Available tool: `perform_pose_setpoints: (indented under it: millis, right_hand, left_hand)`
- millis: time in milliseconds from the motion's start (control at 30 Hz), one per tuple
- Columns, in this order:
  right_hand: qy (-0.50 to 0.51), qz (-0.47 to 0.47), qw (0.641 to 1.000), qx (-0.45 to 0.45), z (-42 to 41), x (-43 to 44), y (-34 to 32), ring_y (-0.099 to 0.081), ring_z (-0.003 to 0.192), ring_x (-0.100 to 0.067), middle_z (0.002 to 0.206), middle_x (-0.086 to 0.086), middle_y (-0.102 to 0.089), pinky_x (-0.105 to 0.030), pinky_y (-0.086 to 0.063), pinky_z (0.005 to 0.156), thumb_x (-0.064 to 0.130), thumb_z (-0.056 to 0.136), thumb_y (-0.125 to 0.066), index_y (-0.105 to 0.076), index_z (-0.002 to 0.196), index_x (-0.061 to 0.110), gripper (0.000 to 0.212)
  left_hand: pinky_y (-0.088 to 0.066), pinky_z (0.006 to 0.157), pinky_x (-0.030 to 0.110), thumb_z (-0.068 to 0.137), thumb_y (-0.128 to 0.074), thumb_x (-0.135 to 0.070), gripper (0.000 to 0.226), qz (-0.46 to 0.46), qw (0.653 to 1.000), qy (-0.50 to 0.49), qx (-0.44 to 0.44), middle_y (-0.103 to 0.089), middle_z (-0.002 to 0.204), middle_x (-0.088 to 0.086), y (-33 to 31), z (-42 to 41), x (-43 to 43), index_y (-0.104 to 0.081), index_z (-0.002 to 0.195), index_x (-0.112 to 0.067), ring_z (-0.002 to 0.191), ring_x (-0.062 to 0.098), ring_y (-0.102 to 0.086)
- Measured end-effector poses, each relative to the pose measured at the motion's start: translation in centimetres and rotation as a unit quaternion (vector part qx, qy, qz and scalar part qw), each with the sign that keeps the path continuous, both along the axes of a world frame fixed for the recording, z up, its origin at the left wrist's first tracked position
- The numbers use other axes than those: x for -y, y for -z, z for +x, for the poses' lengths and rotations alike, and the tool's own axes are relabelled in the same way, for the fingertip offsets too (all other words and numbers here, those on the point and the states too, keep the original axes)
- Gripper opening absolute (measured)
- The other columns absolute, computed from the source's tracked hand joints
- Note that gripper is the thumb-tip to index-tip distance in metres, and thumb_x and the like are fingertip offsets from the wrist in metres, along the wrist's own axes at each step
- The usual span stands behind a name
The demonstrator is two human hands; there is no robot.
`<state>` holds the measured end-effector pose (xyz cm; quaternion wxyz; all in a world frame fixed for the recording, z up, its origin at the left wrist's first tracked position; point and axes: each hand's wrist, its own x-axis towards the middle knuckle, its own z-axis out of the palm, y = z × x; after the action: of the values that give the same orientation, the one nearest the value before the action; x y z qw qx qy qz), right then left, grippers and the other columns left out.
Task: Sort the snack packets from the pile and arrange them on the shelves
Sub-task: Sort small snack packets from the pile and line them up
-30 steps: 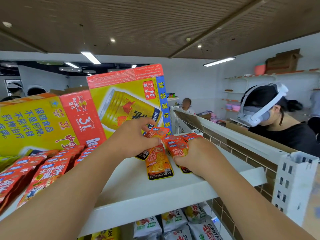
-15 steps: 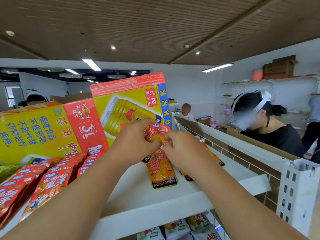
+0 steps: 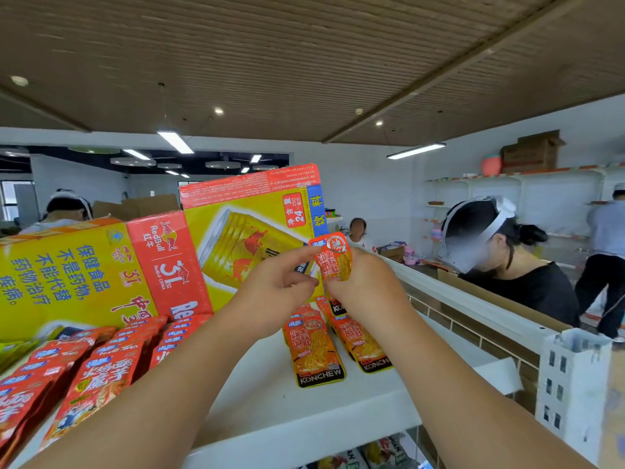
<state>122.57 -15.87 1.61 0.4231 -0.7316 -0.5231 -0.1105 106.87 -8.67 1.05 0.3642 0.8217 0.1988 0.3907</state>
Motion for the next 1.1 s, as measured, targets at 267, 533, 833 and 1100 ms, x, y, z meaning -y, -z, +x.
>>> perform_pose_setpoints:
  millis: [267, 533, 833, 1100]
  right_hand:
    - [0.012, -0.026, 0.999, -0.016, 2.0, 1.4, 0.8, -0.064, 0.081, -0.017, 0.091, 0.005, -0.068, -0.032, -0.051, 0.067, 0.049, 0.073, -0.069, -0.064, 0.106, 0.028, 0.040]
    - [0.119, -0.122, 0.985, -0.039, 6.6, 4.7, 1.4, -0.060, 0.071, -0.017, 0.081, -0.003, -0.065, -0.030, -0.038, 0.056, 0.045, 0.078, -0.073, -0.064, 0.084, 0.017, 0.029]
    - [0.160, -0.174, 0.972, -0.007, 7.3, 5.3, 3.8, -0.056, 0.083, -0.023, 0.096, -0.006, -0.059, -0.030, -0.038, 0.063, 0.053, 0.076, -0.070, -0.057, 0.092, 0.018, 0.040]
    - [0.151, -0.195, 0.969, 0.002, 7.1, 5.7, 4.3, -0.058, 0.087, -0.022, 0.105, -0.006, -0.061, -0.031, -0.038, 0.062, 0.060, 0.075, -0.070, -0.060, 0.097, 0.020, 0.047]
  left_hand:
    - [-0.054, 0.097, 0.040, 0.087, -0.060, -0.023, 0.060, 0.083, 0.994, 0.007, -0.073, -0.058, 0.139, -0.015, 0.3, 0.3, 0.5, -0.051, 0.141, -0.048, 0.119, 0.000, -0.059]
    - [-0.041, 0.107, 0.032, 0.092, -0.069, -0.037, 0.043, 0.147, 0.965, -0.085, -0.202, -0.051, 0.145, -0.007, 0.2, -0.2, -0.6, -0.060, 0.133, -0.041, 0.132, 0.013, -0.048]
    - [-0.043, 0.089, 0.028, 0.091, -0.069, -0.038, 0.033, 0.124, 0.965, -0.101, -0.207, -0.058, 0.128, -0.009, 0.9, 0.1, -1.7, -0.064, 0.123, -0.045, 0.114, 0.013, -0.055]
    - [-0.044, 0.089, 0.028, 0.092, -0.069, -0.039, 0.031, 0.122, 0.965, -0.093, -0.211, -0.059, 0.125, -0.012, 1.1, 0.2, -1.9, -0.065, 0.123, -0.042, 0.115, 0.010, -0.055]
